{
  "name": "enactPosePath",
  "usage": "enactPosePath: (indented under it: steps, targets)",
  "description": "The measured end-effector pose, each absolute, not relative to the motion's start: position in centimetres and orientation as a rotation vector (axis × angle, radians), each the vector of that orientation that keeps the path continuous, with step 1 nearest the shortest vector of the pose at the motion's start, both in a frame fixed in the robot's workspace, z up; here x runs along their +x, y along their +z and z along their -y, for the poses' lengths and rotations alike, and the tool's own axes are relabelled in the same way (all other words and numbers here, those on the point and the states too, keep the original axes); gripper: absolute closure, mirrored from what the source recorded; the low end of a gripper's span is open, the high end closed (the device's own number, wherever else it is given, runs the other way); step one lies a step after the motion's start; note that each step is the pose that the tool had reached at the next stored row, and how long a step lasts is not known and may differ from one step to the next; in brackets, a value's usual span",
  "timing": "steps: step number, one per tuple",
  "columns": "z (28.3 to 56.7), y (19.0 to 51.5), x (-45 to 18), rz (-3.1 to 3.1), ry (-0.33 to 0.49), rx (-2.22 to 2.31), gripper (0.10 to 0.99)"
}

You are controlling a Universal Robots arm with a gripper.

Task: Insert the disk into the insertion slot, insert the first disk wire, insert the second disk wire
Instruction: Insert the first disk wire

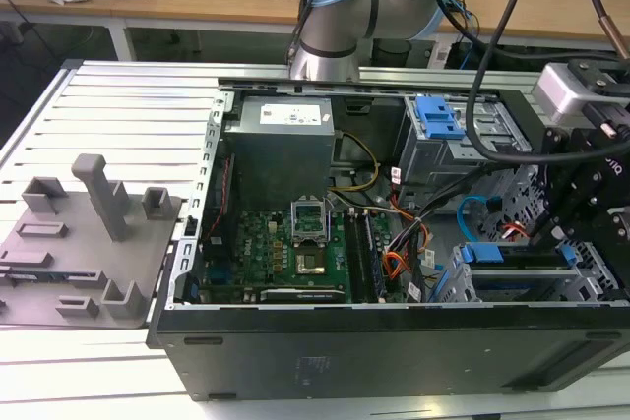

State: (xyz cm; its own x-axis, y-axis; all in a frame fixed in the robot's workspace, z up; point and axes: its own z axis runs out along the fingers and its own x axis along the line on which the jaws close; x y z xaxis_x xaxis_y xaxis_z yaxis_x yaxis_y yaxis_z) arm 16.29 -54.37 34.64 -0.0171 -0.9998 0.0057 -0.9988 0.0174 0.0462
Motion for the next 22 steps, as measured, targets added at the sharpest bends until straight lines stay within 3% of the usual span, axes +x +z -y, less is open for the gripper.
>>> enactPosePath:
  steps: [14,16,22]
  targets:
    - [54.4,34.0,16.6,2.216,-0.05,2.178,0.925]
    - [54.4,34.0,16.6,2.216,-0.05,2.178,0.851]
    - [54.4,35.9,16.6,2.216,-0.049,2.178,0.851]
